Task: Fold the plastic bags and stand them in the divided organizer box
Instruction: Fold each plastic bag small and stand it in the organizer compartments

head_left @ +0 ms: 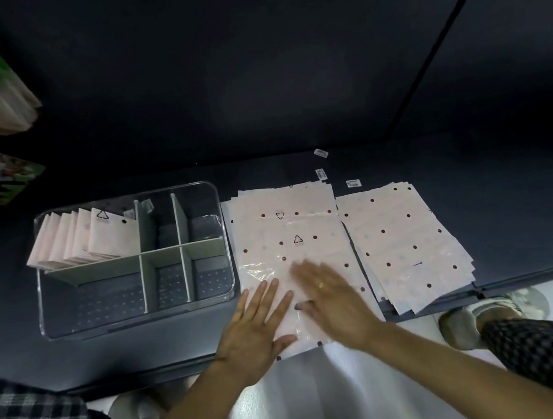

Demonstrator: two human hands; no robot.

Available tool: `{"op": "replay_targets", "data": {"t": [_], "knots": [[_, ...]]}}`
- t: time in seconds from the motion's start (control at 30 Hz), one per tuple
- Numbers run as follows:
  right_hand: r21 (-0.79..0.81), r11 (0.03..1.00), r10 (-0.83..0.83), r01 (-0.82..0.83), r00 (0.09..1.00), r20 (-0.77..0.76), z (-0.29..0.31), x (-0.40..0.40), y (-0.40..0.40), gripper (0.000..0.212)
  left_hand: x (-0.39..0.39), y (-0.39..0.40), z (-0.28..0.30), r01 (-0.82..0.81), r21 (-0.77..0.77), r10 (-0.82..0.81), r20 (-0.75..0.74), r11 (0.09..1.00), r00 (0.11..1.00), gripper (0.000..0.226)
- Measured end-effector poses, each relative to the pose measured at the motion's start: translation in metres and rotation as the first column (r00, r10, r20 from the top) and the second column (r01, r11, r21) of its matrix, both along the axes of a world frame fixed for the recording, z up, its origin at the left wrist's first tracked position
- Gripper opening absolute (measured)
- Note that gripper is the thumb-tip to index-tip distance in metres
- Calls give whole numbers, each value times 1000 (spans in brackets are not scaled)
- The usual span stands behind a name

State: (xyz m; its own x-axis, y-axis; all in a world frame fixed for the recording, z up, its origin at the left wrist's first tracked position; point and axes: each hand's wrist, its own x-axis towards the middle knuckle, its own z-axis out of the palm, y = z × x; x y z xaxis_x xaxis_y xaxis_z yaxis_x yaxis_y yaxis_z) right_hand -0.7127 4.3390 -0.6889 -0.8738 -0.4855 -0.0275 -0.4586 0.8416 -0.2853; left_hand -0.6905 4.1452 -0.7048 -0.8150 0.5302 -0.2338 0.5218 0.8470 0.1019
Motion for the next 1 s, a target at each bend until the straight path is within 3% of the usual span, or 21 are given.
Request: {"op": "replay_targets", "data": {"t": [0.07, 0.13, 0.4, 0.5, 0.6, 0.7, 0.83, 1.0], "knots": [[186, 974, 122, -130, 991, 51, -7, 20, 3, 61, 1, 0, 2, -23, -12, 23, 33, 1000, 999, 68], [301, 948, 72, -107, 990, 123, -11, 27, 14, 73, -1, -3, -3, 1, -28, 1, 47, 1000, 999, 69], [459, 885, -47, -73, 968, 245, 1, 26, 92, 76, 12, -54, -6, 28, -48, -23, 115, 998, 993, 73], [436, 899, -64, -38, 974, 217, 7, 23, 92, 71, 15, -57, -5, -17, -25, 20, 138, 1000, 990, 74], [269, 961, -94, 65, 991, 95, 13, 14, 80, 54, 13, -50, 1, -73, 96, 59, 134, 993, 989, 67], [164, 984, -83, 69, 993, 79, 14, 2, 66, 48, 6, -37, 8, -123, 232, 92, 140, 965, 986, 56], [225, 973, 18, -38, 996, 93, 8, -15, 55, 47, -12, -14, 16, -164, 308, 124, 145, 937, 982, 50], [269, 961, 50, -58, 998, 38, 1, -28, 53, 52, -28, -5, 13, -146, 246, 122, 111, 958, 986, 53]]}}
